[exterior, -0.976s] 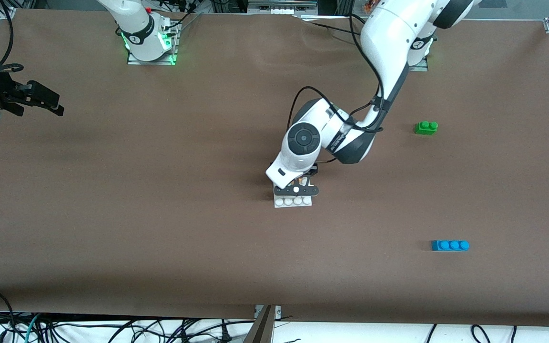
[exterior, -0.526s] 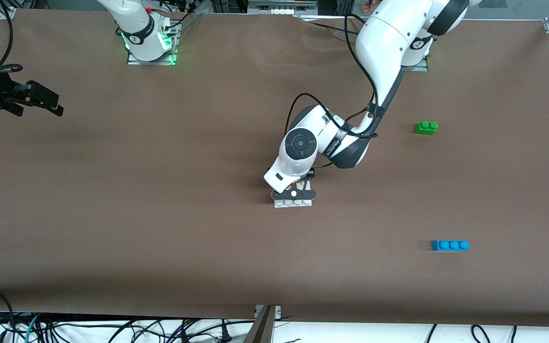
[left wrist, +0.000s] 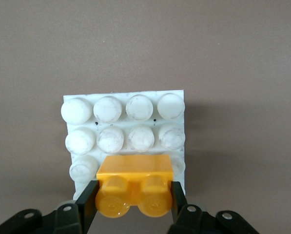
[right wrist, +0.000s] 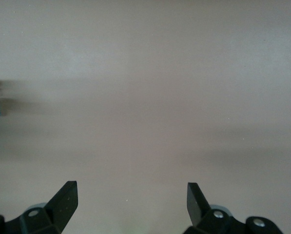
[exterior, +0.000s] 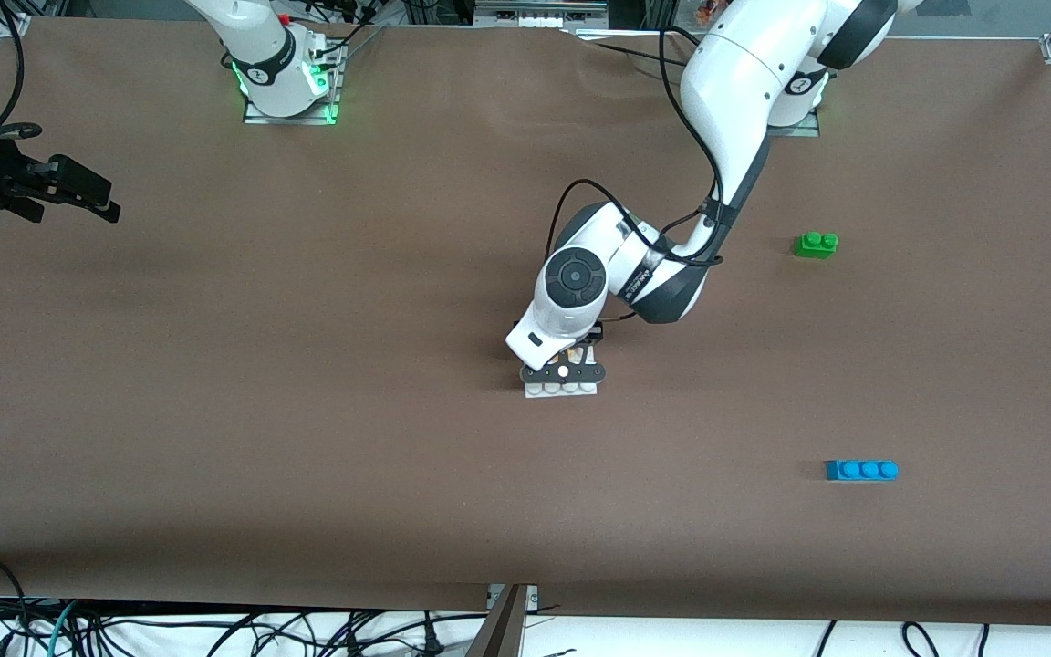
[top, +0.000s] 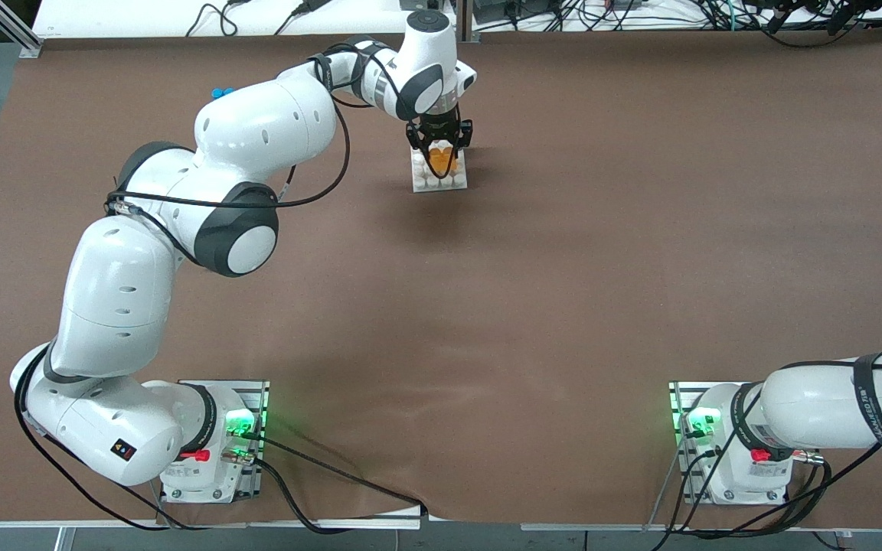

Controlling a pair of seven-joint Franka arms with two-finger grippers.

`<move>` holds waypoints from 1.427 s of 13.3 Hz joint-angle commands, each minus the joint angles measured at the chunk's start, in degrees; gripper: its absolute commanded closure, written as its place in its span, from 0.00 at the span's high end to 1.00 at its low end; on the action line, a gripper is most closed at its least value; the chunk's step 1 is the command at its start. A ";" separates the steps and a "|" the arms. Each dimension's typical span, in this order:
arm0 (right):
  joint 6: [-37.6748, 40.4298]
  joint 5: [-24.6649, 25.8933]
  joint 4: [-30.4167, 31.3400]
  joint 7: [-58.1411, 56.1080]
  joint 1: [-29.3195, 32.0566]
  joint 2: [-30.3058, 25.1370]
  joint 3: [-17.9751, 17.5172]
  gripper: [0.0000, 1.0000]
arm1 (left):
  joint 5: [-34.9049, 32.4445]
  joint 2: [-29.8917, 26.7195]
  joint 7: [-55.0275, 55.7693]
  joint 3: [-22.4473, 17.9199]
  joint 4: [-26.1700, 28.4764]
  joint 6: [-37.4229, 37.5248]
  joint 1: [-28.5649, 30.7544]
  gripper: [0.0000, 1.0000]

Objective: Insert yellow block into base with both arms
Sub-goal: 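Lower the yellow block onto the plate studs and press down with the left gripper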

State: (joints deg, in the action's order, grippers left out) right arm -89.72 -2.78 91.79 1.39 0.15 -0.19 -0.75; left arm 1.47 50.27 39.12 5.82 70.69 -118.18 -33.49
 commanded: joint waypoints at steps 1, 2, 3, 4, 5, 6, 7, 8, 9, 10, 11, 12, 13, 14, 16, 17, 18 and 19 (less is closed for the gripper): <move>1.12 -0.65 -1.70 -0.07 0.46 0.81 -0.05 0.99 | -0.07 0.27 0.87 -0.90 -0.73 1.38 -0.70 0.33; 1.12 -0.65 -1.70 0.01 0.38 0.81 -0.05 0.99 | -0.07 0.27 0.96 -0.90 -0.73 1.46 -0.70 0.33; 1.12 -0.65 -1.70 0.10 0.38 0.81 -0.05 0.99 | -0.07 0.27 0.96 -0.90 -0.73 1.90 -0.70 0.33; 1.12 -0.65 -1.70 0.02 0.46 0.81 -0.05 0.99 | -0.07 0.27 1.04 -0.90 -0.73 2.25 -0.70 0.33; 1.12 -0.65 -1.70 0.02 0.46 0.81 -0.05 0.99 | -0.07 0.27 1.39 -0.90 -0.64 2.26 -0.70 0.33; 1.12 -0.65 -1.70 0.02 0.46 0.81 -0.05 0.99 | -0.07 0.36 1.40 -0.90 -0.64 2.26 -0.78 0.33; 1.12 -0.65 -1.70 0.02 0.38 0.81 -0.05 0.99 | -0.07 0.44 1.40 -0.90 -0.64 2.26 -0.87 0.33; 1.12 -0.65 -1.70 0.02 0.46 0.81 -0.05 0.99 | -0.07 0.45 1.40 -0.90 -0.64 2.26 -0.96 0.33; 1.12 -0.65 -1.70 0.02 0.46 0.81 -0.05 0.99 | -0.07 0.45 1.40 -0.98 -0.64 2.17 -0.96 0.33; 1.04 -0.65 -1.70 0.02 0.46 0.81 -0.05 0.99 | -0.07 0.45 1.40 -0.98 -0.64 2.17 -0.96 0.33; 1.04 -0.65 -1.70 0.02 0.46 0.81 -0.05 0.99 | -0.07 0.45 1.40 -0.98 -0.64 2.08 -0.96 0.33; 0.95 -0.65 -1.70 0.02 0.46 0.81 -0.05 0.99 | -0.07 0.45 1.22 -0.98 -0.64 2.08 -0.96 0.32; 0.95 -0.65 -1.70 0.02 0.46 0.81 -0.05 0.99 | -0.15 0.45 1.13 -0.98 -0.64 1.99 -0.96 0.32; 0.95 -0.65 -1.70 0.02 0.46 0.81 -0.05 0.99 | -0.07 0.45 0.96 -0.90 -0.64 1.82 -0.96 0.32; 0.95 -0.65 -1.70 0.02 0.46 0.81 -0.05 0.99 | -0.50 0.45 0.87 -0.98 -0.64 1.82 -0.87 0.32; 0.95 -0.65 -1.70 0.02 0.46 0.81 -0.05 0.99 | -1.98 0.45 0.87 -0.90 -0.73 1.82 -0.87 0.32; 0.95 -0.65 -1.70 0.02 0.46 0.81 -0.05 0.99 | -2.43 0.45 0.96 -0.90 -0.73 1.82 -0.87 0.32; 0.95 -0.65 -1.70 0.02 0.46 0.81 -0.05 0.99 | -2.44 0.45 1.22 -0.90 -0.73 1.82 -0.87 0.32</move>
State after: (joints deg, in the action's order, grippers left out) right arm -89.72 -2.78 91.79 1.41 0.20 -0.19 -0.71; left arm 0.39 50.50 39.80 5.64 70.64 -116.99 -33.62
